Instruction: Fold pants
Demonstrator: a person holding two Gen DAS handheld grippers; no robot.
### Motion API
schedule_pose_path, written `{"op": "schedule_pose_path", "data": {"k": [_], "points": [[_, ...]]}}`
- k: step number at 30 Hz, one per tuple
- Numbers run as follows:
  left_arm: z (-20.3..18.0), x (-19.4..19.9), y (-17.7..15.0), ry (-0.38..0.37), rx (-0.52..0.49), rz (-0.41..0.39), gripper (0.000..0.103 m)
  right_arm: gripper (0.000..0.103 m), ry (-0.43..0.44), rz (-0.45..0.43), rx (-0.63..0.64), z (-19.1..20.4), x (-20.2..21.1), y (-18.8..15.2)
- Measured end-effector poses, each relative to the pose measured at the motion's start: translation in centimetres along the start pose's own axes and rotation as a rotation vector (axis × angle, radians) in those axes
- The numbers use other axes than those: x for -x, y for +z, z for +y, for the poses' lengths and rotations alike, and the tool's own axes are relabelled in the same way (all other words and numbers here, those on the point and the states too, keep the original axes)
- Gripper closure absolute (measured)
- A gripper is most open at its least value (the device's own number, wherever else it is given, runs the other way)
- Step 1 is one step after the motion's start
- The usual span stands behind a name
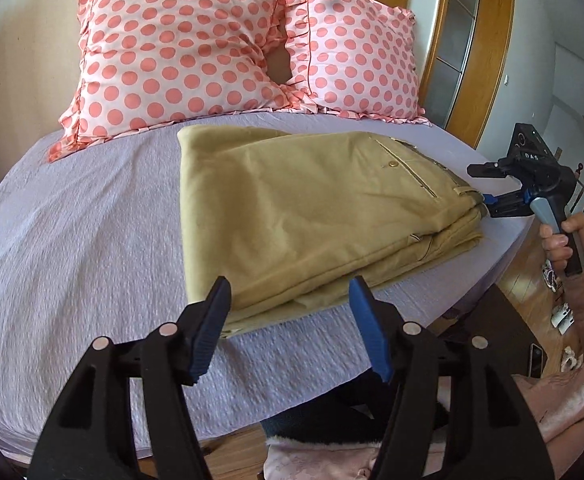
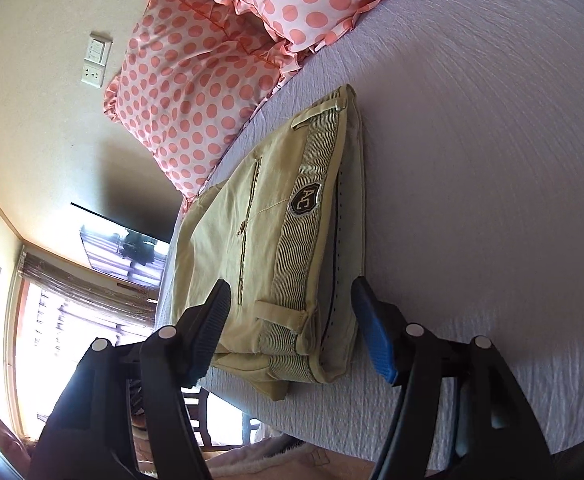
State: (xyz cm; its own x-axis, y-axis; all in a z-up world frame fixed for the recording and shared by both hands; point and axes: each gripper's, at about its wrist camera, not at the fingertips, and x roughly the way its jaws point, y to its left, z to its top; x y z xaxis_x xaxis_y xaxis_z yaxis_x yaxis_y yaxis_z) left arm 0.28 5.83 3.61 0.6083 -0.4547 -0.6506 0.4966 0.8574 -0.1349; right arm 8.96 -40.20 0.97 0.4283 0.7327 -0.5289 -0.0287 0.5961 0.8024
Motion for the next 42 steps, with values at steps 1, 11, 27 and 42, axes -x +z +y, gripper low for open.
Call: {"op": "schedule_pose_path", "data": {"k": [1,11,27,42], "points": [[-0.1,0.0,0.0,0.018,-0.014,0.001,0.042,0.039,0.006,0.002,-0.004,0.0,0.0,-0.1],[2.3,0.1,-1.3,0.075,0.025,-0.024,0.053,0.037,0.039,-0.003,-0.023,0.4,0.3,-0.8],[3.5,0.5,-2.9,0.141,0.007,-0.032,0.063,0.032,0.041,-0.009,-0.032,0.7,0.0,-0.6],[6.6,0.4,-2.7,-0.017,0.29,-0.101,0.089,0.03,0.038,0.011,-0.024,1.2,-0.3,-1.1]]}}
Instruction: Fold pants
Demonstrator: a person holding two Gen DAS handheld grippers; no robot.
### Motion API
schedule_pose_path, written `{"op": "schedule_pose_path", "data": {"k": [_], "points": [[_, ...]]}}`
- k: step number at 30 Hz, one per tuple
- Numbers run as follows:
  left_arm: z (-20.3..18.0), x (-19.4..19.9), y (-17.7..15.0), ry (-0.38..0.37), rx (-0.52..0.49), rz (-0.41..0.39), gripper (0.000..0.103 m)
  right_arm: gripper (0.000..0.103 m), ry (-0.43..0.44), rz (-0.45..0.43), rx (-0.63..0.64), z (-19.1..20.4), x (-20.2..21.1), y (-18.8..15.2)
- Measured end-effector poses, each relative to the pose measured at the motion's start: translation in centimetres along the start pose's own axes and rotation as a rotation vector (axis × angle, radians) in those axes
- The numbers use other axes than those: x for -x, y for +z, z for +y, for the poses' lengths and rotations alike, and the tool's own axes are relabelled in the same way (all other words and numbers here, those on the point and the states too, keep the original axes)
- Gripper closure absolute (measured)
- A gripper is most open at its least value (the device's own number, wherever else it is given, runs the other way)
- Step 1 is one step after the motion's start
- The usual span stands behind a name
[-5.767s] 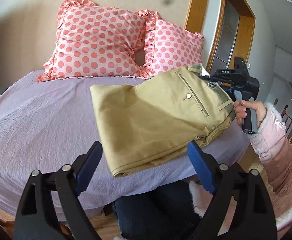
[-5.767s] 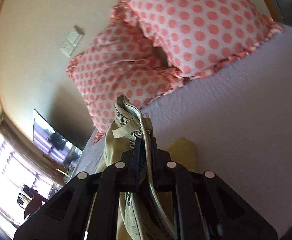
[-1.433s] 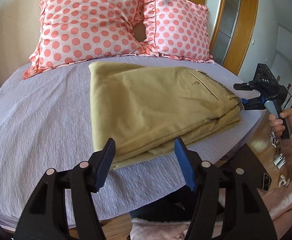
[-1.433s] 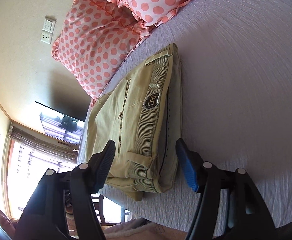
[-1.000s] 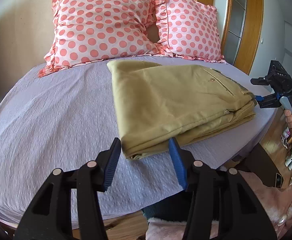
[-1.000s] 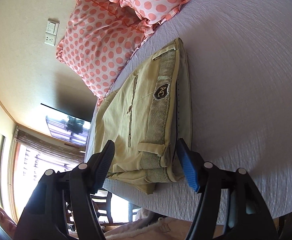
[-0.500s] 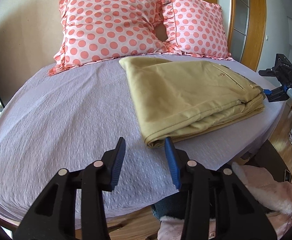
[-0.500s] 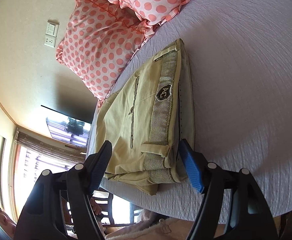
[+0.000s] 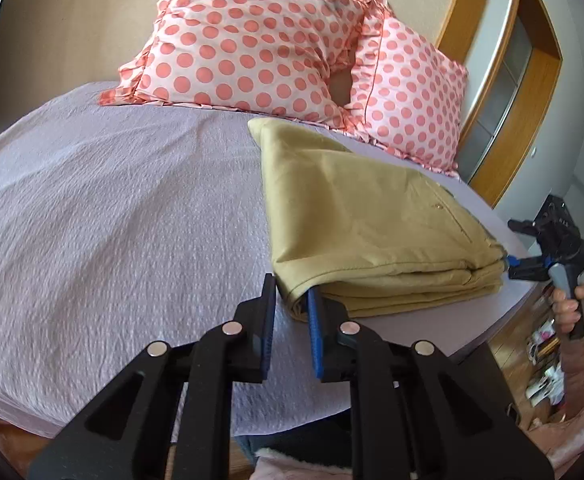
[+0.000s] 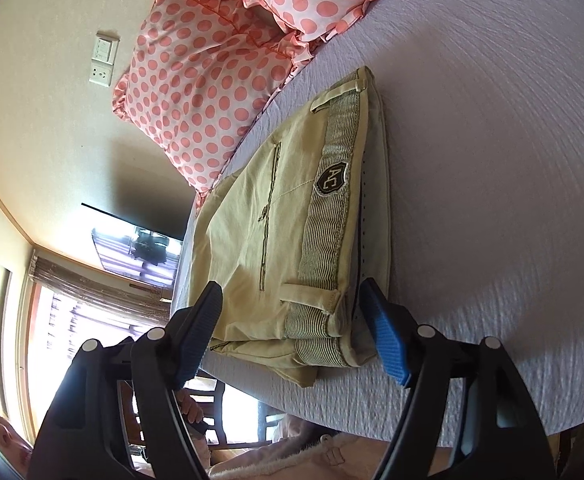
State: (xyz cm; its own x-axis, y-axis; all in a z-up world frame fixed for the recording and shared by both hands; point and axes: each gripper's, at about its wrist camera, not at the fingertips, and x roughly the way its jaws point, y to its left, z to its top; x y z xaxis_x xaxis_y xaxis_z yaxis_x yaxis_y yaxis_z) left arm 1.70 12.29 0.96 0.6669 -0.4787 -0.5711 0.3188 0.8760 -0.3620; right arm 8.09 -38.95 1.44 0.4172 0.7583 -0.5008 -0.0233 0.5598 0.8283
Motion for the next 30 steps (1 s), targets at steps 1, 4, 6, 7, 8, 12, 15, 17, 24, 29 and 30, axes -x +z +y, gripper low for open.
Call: {"op": "schedule_pose_path", "data": {"k": [1,4,6,7,8,12,15,17,24,29,30], "points": [[0.2,0.2,-0.1,-0.004,0.018,-0.013,0.089,0.031,-0.003,0.003,0.0,0.0,-0.1,0.0],[1.1,0.7,-0.2,-0.034,0.088,-0.047,0.09,0.031,-0.021,0.013,0.019,0.3,-0.3,-0.1],[2.0,0.7,-0.1,-0.065,0.151,-0.052,0.09,0.031,-0.028,0.017,0.028,0.5,-0.4,-0.4],[2.1,0.6,0.0,-0.059,0.158,-0.055,0.09,0.031,-0.03,0.018,0.035,0.6,-0.4,-0.5],[2.1,0.5,0.0,-0.058,0.161,-0.057,0.09,0.032,-0.036,0.017,0.04,0.7,-0.5,-0.6],[3.3,0.3,0.1,-0.117,0.258,-0.068,0.09,0.034,-0.113,-0.02,0.005,0.6,0.4,-1.0],[3.3,0.3,-0.1,-0.109,0.25,-0.069,0.09,0.034,-0.138,-0.026,-0.007,0.7,1.4,-1.4],[3.4,0.3,-0.1,-0.115,0.254,-0.067,0.089,0.034,-0.155,-0.003,-0.017,0.5,1.3,-1.8],[3.5,0.4,-0.3,-0.112,0.241,-0.066,0.086,0.051,-0.073,-0.012,-0.03,0.3,0.5,-2.2],[4.0,0.5,-0.1,-0.129,0.261,-0.064,0.084,0.079,0.038,-0.045,-0.075,-1.1,-0.1,-2.5],[4.1,0.6,0.0,-0.126,0.264,-0.067,0.083,0.082,0.083,-0.049,-0.088,-1.1,-0.1,-2.7]]}}
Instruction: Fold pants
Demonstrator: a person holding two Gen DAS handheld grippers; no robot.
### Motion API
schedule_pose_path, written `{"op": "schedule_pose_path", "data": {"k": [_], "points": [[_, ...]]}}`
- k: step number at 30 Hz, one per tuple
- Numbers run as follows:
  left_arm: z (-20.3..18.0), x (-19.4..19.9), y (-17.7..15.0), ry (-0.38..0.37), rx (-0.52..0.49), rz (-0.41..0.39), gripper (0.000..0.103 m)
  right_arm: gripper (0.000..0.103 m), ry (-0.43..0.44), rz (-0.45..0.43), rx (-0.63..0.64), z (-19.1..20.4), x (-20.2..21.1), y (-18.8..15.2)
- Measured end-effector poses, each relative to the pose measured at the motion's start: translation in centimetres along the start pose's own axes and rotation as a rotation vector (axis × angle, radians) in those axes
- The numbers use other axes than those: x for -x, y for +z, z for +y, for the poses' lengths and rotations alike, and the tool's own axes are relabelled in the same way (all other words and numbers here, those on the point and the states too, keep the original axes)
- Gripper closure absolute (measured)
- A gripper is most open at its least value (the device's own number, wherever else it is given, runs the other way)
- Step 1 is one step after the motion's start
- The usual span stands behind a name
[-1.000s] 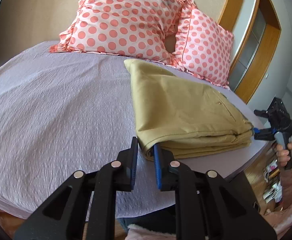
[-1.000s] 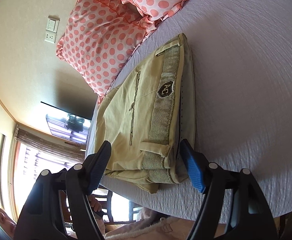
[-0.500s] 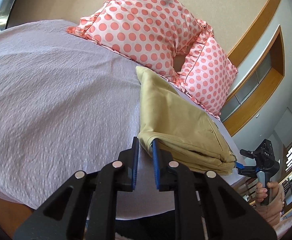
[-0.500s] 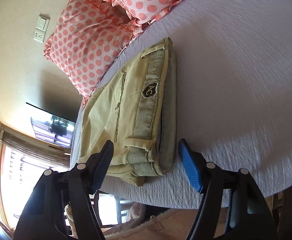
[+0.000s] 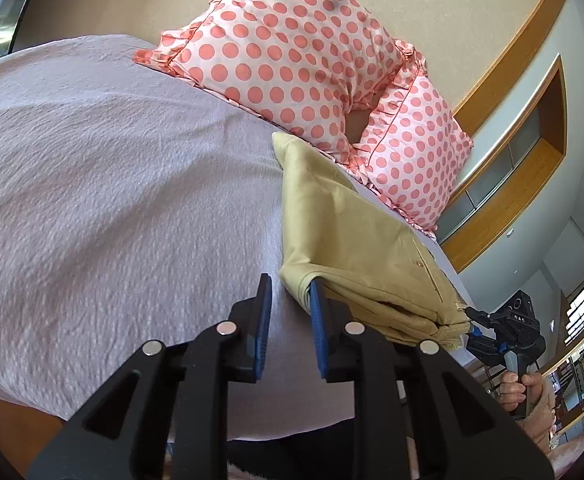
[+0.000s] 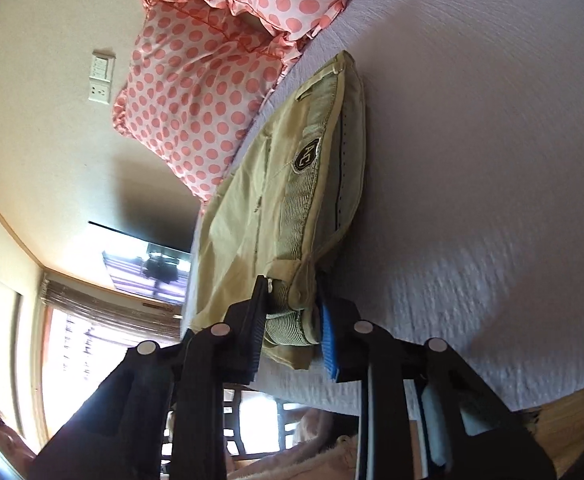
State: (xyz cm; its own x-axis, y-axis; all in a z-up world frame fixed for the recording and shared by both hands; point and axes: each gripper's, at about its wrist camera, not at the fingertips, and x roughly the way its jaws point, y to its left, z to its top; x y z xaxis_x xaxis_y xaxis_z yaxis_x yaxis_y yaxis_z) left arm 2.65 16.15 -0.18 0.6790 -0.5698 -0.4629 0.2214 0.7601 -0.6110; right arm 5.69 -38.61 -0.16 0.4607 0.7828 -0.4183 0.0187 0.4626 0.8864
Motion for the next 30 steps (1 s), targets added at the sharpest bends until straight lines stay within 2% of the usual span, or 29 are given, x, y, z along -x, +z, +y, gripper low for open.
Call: {"op": "schedule_pose_path", "data": {"k": [2,4,5,7,9,14,16,19,23,25,27,30], "points": [[0.1,0.2,0.3,0.007,0.0,-0.008,0.081,0.083,0.066,0.005,-0.009,0.4,-0.1,-0.3],[0.2,0.4,0.6,0.015,-0.001,-0.022,0.08,0.083,0.093,0.013,0.003,1.1,-0.6,-0.5],[0.2,0.5,0.7,0.024,-0.004,-0.023,0.076,0.083,0.081,0.019,0.014,1.4,-0.8,-0.6],[0.2,0.7,0.8,0.046,-0.013,-0.018,0.071,0.08,-0.004,0.018,0.05,1.8,-0.7,-0.7],[0.2,1.5,0.8,0.074,-0.036,-0.027,0.069,0.064,-0.079,0.04,0.037,1.3,-0.6,-0.7],[-0.1,4.3,2.4,0.157,-0.12,-0.078,0.049,0.055,-0.11,0.06,0.073,1.7,-1.1,-0.2],[-0.8,4.1,3.3,0.185,-0.173,-0.062,0.048,0.055,-0.114,0.084,0.089,2.0,-2.0,0.2],[-2.0,2.4,4.5,0.19,-0.265,-0.003,0.044,0.055,-0.114,0.118,0.108,2.5,-3.5,1.1],[-3.3,-0.7,6.4,0.17,-0.352,0.075,0.041,0.055,-0.073,0.156,0.111,2.9,-5.3,2.4],[-3.4,-2.7,7.5,0.131,-0.351,0.131,0.041,0.056,-0.034,0.166,0.117,2.9,-5.9,2.9],[-3.4,-4.9,8.5,0.099,-0.342,0.192,0.041,0.082,-0.022,0.172,0.119,2.4,-6.5,3.2],[-3.2,-7.9,10.0,0.068,-0.327,0.264,0.041,0.084,0.048,0.152,0.108,1.4,-6.3,3.0]]}}
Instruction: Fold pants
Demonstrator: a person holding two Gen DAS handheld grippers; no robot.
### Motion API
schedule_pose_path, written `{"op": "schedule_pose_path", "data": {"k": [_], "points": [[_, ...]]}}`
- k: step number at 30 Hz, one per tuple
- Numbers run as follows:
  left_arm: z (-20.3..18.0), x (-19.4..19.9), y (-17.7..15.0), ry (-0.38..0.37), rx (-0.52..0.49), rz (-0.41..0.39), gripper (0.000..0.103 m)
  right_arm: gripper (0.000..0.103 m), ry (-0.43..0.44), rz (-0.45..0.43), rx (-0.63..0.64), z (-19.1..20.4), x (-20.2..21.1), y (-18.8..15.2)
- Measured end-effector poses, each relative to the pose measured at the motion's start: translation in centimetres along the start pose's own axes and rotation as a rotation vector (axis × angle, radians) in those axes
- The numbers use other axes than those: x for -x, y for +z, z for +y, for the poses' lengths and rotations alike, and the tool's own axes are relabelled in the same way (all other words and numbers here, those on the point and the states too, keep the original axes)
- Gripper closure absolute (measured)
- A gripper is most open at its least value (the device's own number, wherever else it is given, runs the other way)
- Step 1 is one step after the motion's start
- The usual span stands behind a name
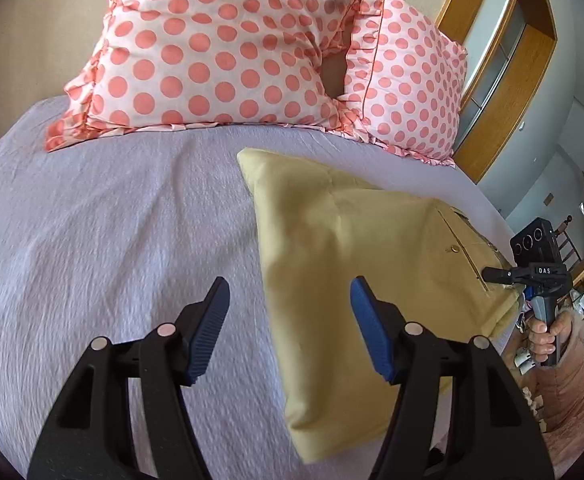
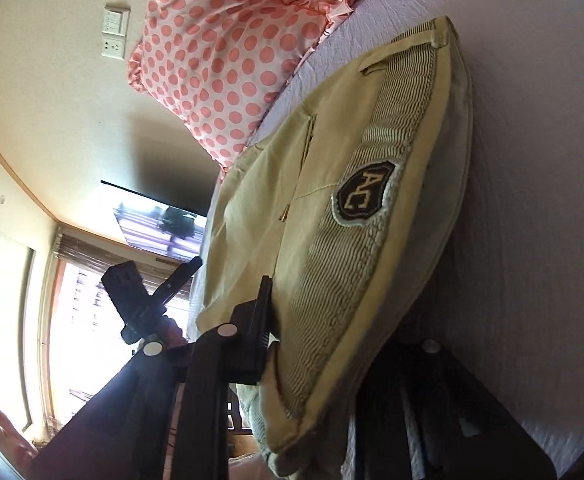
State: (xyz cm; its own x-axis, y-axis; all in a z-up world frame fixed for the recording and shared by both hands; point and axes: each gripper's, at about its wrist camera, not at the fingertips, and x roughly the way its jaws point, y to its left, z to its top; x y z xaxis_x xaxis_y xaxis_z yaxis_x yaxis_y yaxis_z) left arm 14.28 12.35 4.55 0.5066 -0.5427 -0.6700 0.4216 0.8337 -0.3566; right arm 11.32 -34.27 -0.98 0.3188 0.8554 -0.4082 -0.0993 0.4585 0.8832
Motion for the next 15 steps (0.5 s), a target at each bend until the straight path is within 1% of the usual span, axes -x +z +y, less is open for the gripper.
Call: {"op": "schedule_pose_path", "data": {"k": [2,4,8,13,14,15], "points": [[0.6,-1.6,1.2,-0.037,0.026,0.045,0.041,0.085,0.018,-0.013,0.001,-0.2,0.2,-0.2],[1.0,-2.8,2.1,-0.055,0.044,0.073,0.041,0.085,0.024,-0.014,0.0,-0.2,0.3,-0.2],[0.9,-4.5,3.3,-0.137,0.04,0.121,0.041,0.085,0.032,-0.006,-0.007,-0.2,0.1,0.2],[0.5,-7.3,4.1,-0.111,0.024,0.186,0.042,0.085,0.052,0.007,-0.027,-0.5,-0.2,1.0],[0.4,-7.6,4.2,-0.104,0.021,0.175,0.045,0.084,0.048,0.007,-0.017,-0.3,-0.3,1.1],[0.3,-7.9,4.3,-0.096,0.021,0.174,0.052,0.084,0.041,0.006,0.0,-0.1,-0.4,1.1]]}}
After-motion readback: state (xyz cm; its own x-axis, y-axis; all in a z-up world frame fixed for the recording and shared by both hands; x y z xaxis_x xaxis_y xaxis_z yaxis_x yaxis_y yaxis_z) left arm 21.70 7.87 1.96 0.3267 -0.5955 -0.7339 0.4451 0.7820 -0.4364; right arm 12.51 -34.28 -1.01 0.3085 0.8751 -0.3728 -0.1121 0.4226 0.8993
